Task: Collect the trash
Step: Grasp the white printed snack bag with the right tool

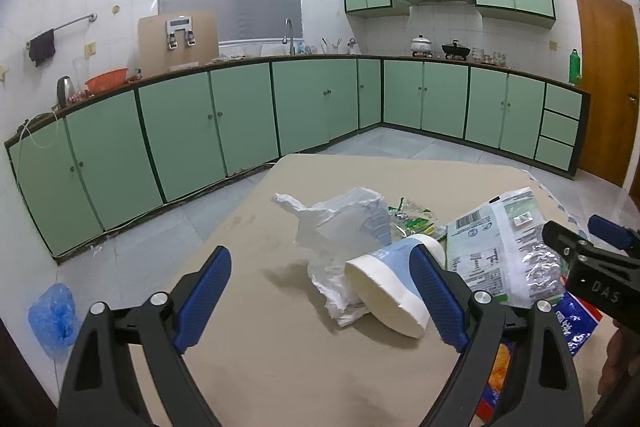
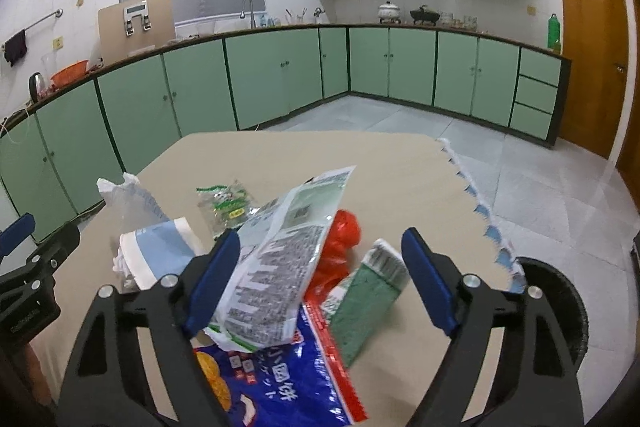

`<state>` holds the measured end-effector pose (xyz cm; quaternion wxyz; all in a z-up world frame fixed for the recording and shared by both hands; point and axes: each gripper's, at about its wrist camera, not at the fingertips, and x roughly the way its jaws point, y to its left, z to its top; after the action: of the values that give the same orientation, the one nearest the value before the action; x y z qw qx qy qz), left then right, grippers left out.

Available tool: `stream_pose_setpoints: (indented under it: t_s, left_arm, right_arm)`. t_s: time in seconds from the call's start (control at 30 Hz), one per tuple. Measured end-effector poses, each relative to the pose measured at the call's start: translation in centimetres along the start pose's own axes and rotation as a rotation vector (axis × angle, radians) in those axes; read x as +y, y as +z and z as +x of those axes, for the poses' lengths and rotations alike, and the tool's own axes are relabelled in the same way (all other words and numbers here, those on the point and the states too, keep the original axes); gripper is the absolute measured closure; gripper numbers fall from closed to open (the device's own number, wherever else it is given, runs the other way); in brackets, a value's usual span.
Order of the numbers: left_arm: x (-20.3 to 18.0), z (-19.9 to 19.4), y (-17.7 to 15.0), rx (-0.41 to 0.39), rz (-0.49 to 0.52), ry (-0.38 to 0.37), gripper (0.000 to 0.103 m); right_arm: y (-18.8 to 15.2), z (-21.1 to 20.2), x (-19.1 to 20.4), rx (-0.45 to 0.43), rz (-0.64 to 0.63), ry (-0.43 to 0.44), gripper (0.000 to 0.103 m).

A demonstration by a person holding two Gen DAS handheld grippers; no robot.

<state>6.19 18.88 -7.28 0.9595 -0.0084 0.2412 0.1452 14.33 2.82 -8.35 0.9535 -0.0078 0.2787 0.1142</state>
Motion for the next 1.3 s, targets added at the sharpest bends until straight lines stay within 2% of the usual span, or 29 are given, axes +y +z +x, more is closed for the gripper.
stream_pose_setpoints:
  t_s: [0.3,0.5,0.57,0.87,1.03,1.2,1.3]
  left_arm:
    - [0.3,0.9,-0.1,0.02,-0.012,-0.006,0.014]
    - [0.0,1.1,-0.4,0.027,-0.009,-0.01,0.014]
    - [0.1,1.1,-0.5,0.031,-0.008,-0.012,0.014]
    - [-0.9,1.0,-0.7,0.042,0.001,-0.031,0.014]
    - [-1.8,1.0,-1.0,0.058,0.002,-0.061,0.014]
    - [-2.7,1.2,-1.2,0.071,0.001,-0.079,0.015]
    - [-3.3,1.8,-1.2,0.087,0.008,-0.091,0.023]
  right_arm:
    - [-0.2,1.5,1.2,0.046,0.016,0.039,0.038]
    - [-0.4,2.0,1.3,0.08,0.032,0.071,0.057]
    - [-0.4,2.1,1.4,0.088,0.027,0.078,0.068]
    - [0.2,1.1,1.2,0.062,0.015,0.098,0.09]
    - [0.7,0.0,1.1,0.032,0.011,0.14,0.095]
    - [1.0,-0.3,0.4,0.024,0.027,0.142,0.096]
    - [0.9,-0.4,0.3,0.025,0.032,0.136,0.096]
